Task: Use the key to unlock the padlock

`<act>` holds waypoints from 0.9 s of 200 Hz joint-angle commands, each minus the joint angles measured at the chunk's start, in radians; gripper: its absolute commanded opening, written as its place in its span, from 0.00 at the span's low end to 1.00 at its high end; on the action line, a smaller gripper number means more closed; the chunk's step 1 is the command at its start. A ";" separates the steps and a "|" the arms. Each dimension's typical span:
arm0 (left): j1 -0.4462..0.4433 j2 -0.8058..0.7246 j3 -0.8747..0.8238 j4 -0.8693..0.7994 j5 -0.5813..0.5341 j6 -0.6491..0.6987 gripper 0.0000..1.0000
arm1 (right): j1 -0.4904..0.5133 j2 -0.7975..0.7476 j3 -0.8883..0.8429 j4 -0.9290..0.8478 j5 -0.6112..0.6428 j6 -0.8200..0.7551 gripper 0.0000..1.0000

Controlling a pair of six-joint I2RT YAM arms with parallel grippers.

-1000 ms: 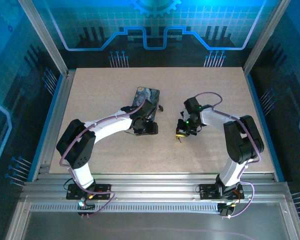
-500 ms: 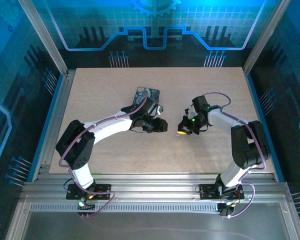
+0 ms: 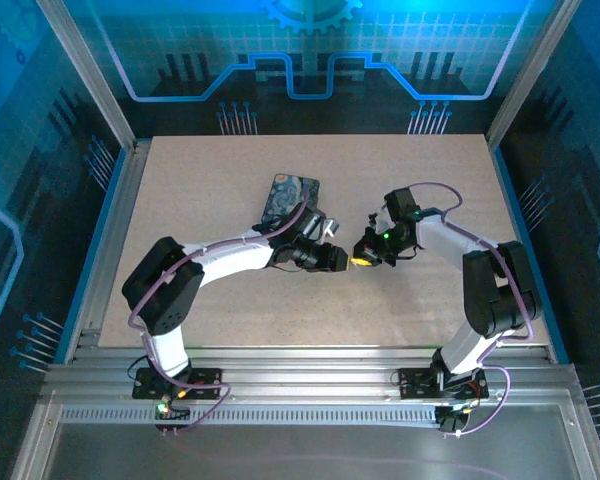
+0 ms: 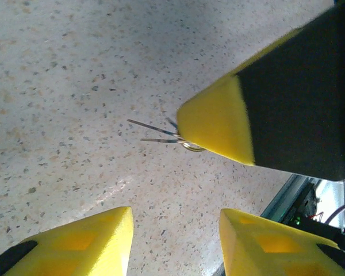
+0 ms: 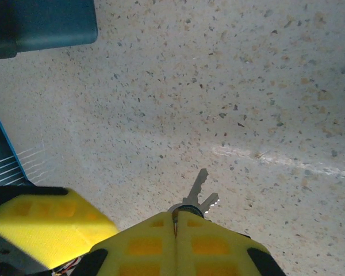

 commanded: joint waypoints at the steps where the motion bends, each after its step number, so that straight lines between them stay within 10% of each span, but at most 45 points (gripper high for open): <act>1: 0.025 -0.001 -0.039 0.072 -0.009 -0.076 0.44 | -0.010 0.004 0.001 -0.019 0.011 -0.026 0.00; 180: 0.069 -0.093 -0.088 -0.018 -0.068 -0.032 0.44 | -0.005 -0.014 -0.032 -0.103 0.240 -0.196 0.33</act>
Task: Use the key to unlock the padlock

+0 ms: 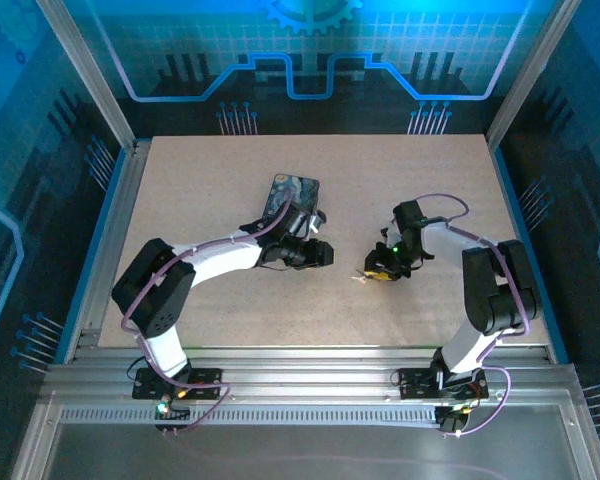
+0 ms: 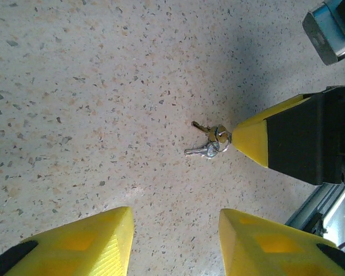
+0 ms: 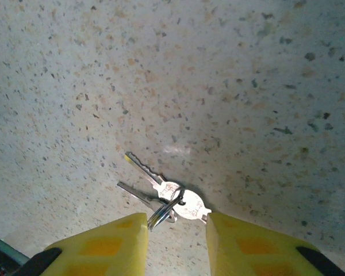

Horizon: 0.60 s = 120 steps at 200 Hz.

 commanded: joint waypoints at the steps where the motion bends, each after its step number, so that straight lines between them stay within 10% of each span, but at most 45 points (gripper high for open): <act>1: 0.010 -0.044 -0.022 -0.026 -0.020 0.013 0.44 | 0.050 -0.025 0.057 -0.061 0.074 -0.055 0.33; 120: 0.019 -0.084 -0.068 -0.026 -0.035 0.025 0.44 | 0.193 0.116 0.118 -0.142 0.265 0.017 0.29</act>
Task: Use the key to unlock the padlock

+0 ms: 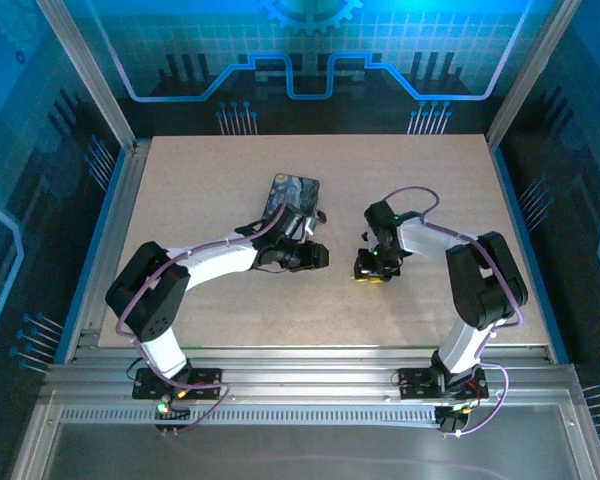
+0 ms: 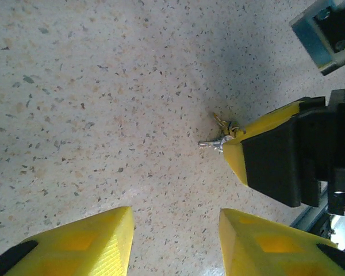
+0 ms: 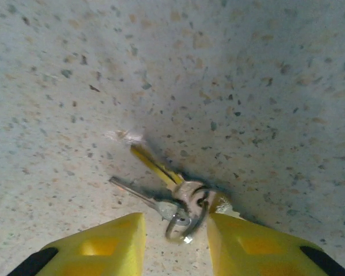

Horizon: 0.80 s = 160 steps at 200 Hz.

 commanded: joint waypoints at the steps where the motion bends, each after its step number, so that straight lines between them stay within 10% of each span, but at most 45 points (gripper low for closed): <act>1: 0.012 -0.047 -0.024 -0.018 -0.016 0.024 0.44 | 0.018 0.042 0.016 -0.028 0.051 0.032 0.29; 71: 0.020 -0.075 -0.063 -0.020 -0.018 0.027 0.44 | -0.020 0.073 -0.031 0.027 -0.040 0.056 0.00; 160: -0.008 0.034 -0.018 0.117 0.086 -0.065 0.43 | -0.139 -0.039 -0.136 0.266 -0.439 0.167 0.00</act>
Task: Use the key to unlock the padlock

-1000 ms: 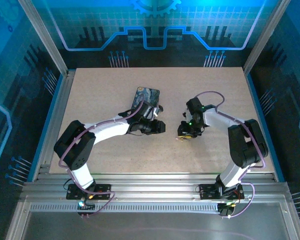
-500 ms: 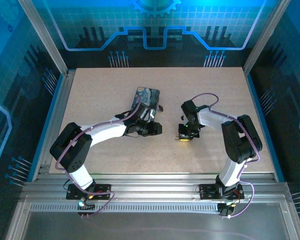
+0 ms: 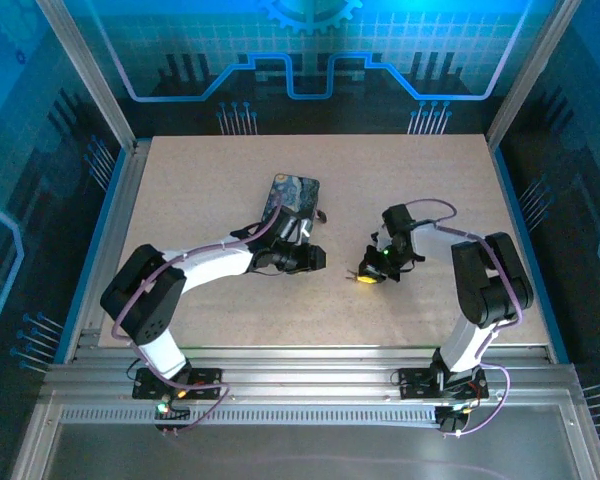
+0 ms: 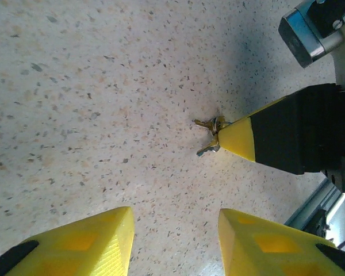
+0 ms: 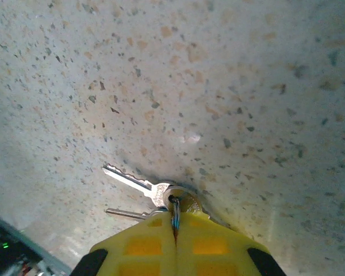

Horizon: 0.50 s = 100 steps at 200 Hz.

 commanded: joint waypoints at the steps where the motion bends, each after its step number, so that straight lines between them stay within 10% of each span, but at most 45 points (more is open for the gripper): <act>1: -0.013 0.056 0.034 0.071 0.059 -0.050 0.43 | -0.011 -0.026 -0.014 0.067 -0.128 0.045 0.00; 100: -0.044 0.161 0.073 0.212 0.142 -0.084 0.40 | -0.023 -0.058 -0.026 0.081 -0.199 0.081 0.00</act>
